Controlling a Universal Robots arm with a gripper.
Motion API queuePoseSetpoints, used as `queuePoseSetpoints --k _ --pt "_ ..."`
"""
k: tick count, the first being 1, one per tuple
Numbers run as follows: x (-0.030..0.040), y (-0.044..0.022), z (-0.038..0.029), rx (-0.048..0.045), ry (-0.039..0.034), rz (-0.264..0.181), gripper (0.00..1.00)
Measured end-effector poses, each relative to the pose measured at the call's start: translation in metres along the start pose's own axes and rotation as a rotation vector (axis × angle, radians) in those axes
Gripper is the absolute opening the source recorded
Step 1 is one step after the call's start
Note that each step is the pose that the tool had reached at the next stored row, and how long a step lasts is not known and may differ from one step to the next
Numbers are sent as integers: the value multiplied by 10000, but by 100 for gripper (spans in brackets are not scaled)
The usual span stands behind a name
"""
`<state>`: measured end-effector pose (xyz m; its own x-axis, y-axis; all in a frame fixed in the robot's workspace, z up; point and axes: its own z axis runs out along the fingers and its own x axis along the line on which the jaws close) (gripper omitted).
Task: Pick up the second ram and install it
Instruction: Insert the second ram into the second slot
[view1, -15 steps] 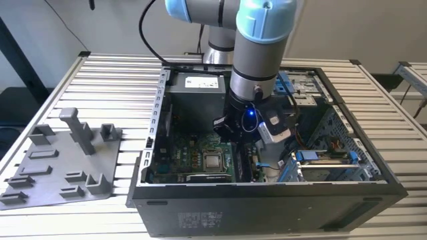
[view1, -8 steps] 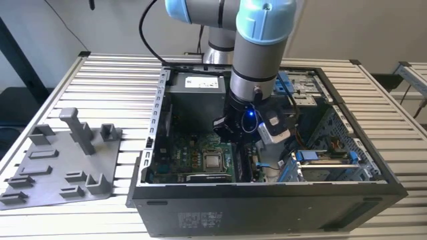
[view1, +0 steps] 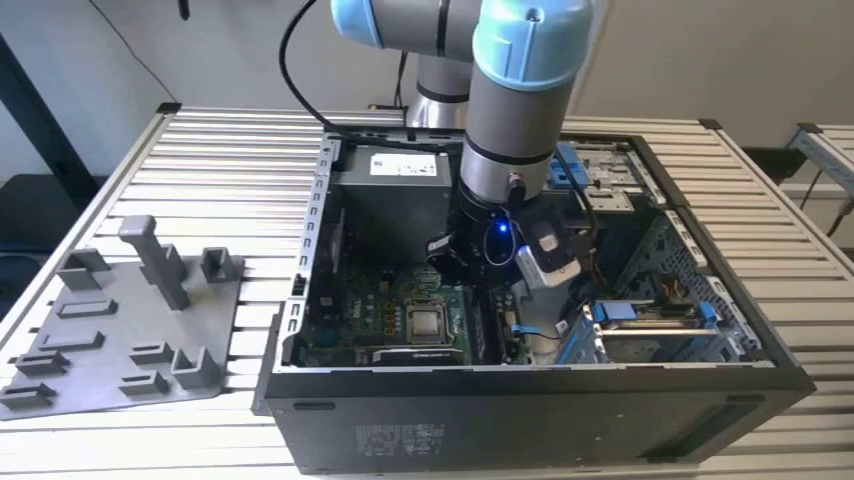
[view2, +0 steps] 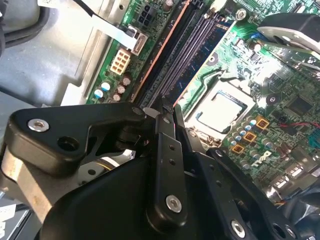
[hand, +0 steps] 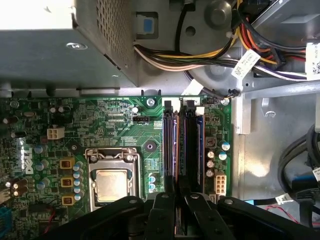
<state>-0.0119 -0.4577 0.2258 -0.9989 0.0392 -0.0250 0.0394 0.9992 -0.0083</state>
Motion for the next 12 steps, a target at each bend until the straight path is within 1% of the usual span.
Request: queuePoseSetpoints --k 12 --pt "-8 3 32 2 1 -2 14"
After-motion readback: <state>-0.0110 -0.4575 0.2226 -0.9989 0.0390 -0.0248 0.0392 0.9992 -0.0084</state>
